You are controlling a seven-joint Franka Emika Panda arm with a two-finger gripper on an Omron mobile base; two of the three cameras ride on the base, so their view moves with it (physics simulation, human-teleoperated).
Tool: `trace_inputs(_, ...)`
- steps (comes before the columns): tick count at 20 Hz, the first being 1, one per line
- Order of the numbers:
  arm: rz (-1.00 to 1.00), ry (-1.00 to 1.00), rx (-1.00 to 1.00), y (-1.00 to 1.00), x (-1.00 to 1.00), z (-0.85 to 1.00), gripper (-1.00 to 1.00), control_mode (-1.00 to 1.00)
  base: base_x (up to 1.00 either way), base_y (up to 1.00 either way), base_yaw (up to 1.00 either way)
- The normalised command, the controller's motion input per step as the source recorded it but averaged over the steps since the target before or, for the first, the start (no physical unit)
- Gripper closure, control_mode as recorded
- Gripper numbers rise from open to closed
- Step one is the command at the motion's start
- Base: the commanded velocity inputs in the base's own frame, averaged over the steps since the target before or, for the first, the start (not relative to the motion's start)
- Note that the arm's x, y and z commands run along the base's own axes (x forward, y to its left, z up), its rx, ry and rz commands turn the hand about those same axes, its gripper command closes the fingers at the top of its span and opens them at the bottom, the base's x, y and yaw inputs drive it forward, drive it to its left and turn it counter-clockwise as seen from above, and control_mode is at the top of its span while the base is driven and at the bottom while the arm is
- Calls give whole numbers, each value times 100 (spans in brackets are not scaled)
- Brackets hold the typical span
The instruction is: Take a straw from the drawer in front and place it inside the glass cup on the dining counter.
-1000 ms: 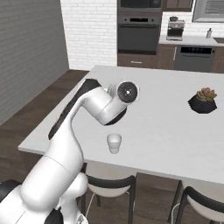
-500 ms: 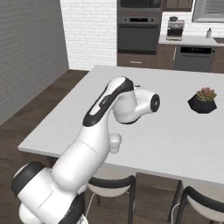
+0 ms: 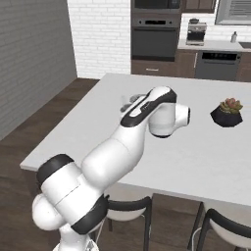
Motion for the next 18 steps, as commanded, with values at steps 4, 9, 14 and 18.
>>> trace_inputs(4,10,-1,0,1,-15,-43,100,-100,0,0,0)
trace_inputs(9,1,0,0,14,-20,-34,100,-100,0,0,0)
trace_inputs(14,0,0,0,38,-27,-21,100,-100,0,0,0)
trace_inputs(18,-3,0,0,34,-35,-22,100,-100,0,0,0)
